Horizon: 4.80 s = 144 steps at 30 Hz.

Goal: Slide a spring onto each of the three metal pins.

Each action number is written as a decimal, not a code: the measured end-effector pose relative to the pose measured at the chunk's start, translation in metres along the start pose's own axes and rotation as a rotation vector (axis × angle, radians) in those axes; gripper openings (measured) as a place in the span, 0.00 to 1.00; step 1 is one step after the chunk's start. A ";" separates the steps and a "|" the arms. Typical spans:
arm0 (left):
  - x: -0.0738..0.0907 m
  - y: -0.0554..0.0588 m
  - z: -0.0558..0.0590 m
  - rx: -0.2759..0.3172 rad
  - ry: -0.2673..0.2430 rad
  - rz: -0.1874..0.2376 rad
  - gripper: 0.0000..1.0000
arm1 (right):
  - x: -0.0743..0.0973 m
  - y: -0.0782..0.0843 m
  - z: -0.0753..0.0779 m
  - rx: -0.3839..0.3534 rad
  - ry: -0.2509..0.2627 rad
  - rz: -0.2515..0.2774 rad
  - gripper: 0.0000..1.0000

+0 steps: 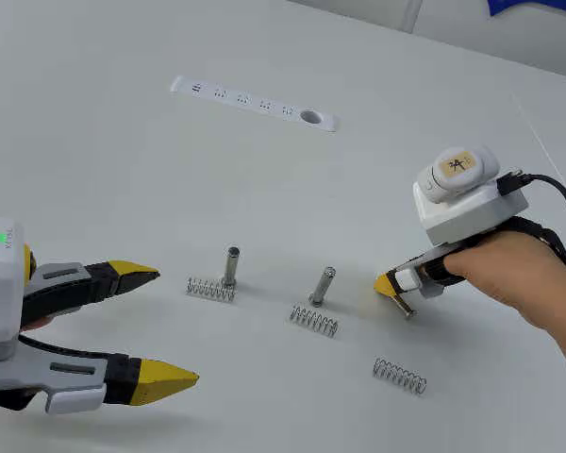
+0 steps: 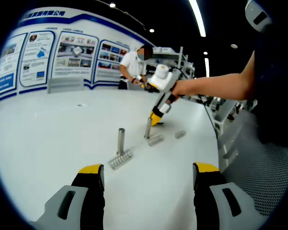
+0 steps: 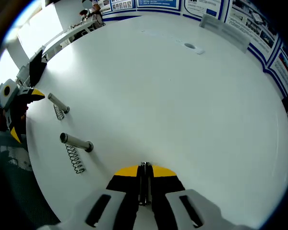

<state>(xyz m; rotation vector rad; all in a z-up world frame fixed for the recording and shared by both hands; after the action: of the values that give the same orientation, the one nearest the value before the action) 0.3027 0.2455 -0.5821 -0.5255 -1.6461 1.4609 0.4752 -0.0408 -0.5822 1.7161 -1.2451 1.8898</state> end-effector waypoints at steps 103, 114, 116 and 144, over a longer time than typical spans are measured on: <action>-0.005 -0.037 0.009 -0.102 0.030 0.013 0.74 | 0.071 0.055 -0.015 0.035 0.004 0.206 0.17; -0.005 -0.039 0.010 -0.108 0.033 0.012 0.74 | 0.072 0.079 -0.019 0.085 -0.061 0.205 0.17; -0.005 -0.039 0.011 -0.108 0.033 0.012 0.74 | 0.069 0.086 -0.022 0.122 -0.094 0.179 0.17; -0.008 -0.032 0.022 -0.097 0.039 -0.008 0.71 | 0.037 0.099 -0.035 0.466 -0.170 -0.004 0.12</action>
<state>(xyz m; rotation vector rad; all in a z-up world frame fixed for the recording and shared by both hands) 0.2963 0.2192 -0.5533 -0.5973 -1.6922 1.3624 0.3720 -0.0838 -0.5838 2.1423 -0.8946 2.1976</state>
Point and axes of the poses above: the centre of the closed fingertips' face, and the gripper's own axes: x roughly backward along the fingers, z roughly to its right, y roughly out of its underside, the point moved 9 cm from there along x, roughly backward along the fingers, and after that the axes turned 9 degrees about -x, right-handed, at the moved point
